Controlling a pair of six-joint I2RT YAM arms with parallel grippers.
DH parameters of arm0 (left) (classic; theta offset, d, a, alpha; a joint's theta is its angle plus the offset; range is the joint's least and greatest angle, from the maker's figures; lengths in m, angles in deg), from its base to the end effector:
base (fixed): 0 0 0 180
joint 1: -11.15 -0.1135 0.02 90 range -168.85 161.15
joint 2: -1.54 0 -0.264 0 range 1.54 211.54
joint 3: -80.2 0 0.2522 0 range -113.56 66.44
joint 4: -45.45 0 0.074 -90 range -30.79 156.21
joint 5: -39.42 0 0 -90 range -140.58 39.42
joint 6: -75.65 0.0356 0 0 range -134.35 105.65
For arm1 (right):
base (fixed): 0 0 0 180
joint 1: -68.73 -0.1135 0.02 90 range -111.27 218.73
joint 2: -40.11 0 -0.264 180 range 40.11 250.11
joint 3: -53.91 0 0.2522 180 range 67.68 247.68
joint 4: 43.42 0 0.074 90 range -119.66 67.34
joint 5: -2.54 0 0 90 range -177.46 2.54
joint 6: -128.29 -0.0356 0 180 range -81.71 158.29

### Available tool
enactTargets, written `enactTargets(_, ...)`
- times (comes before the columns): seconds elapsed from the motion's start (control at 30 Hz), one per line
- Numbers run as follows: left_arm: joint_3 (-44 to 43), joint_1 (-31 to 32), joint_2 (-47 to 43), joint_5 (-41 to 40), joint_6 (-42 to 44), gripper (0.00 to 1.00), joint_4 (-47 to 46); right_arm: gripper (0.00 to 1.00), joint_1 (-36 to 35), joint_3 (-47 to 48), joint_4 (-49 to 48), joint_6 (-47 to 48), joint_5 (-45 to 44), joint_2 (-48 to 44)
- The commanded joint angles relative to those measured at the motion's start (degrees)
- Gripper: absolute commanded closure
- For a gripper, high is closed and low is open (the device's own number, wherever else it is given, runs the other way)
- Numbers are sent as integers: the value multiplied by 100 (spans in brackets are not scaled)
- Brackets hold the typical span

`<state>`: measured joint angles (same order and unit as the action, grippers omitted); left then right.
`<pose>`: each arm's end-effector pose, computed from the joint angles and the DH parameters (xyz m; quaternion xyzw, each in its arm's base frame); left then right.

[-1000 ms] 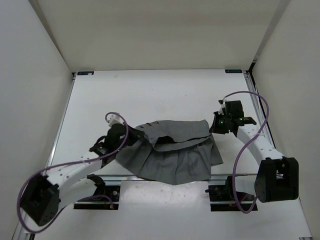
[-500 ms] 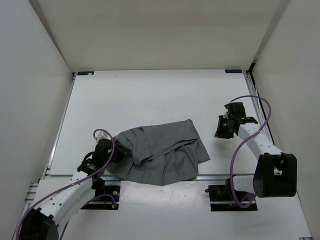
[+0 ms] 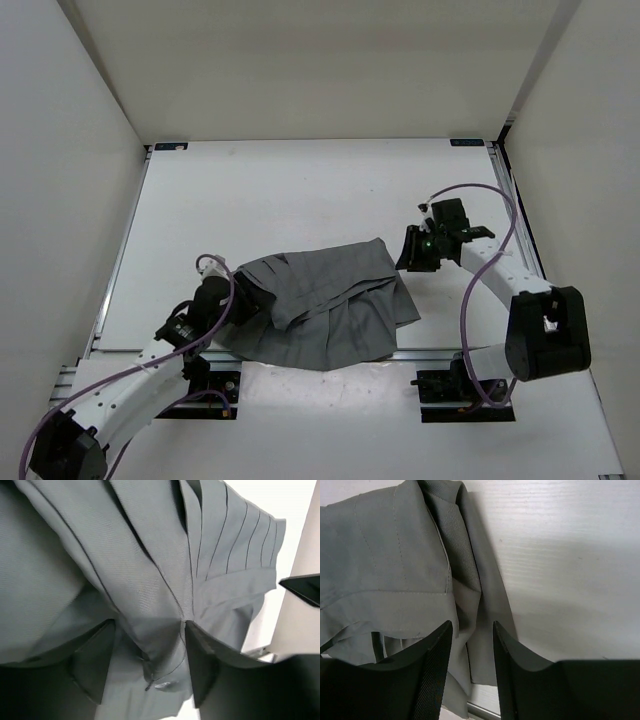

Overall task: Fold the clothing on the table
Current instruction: Flatten the skirt out

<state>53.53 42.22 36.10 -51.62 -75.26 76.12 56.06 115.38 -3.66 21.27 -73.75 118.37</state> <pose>0.1186 -0.0707 0.1603 -0.2358 0.8695 -0.3064 0.3074 0.2592 0.0669 0.2085 0.0018 0.9515 0.1837 0.2469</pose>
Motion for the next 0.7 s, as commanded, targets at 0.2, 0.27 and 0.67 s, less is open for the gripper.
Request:
enactTargets(0.2, -160, 435, 42, -116, -264, 19, 31, 57, -43, 529, -262, -12, 211, 445)
enactTargets(0.27, -90, 356, -72, -55, -343, 21, 76, 58, -87, 538, -262, -21, 193, 453)
enactTargets(0.67, 175, 743, 156, 103, -756, 54, -469, 58, 9, 600, -279, -4, 272, 620)
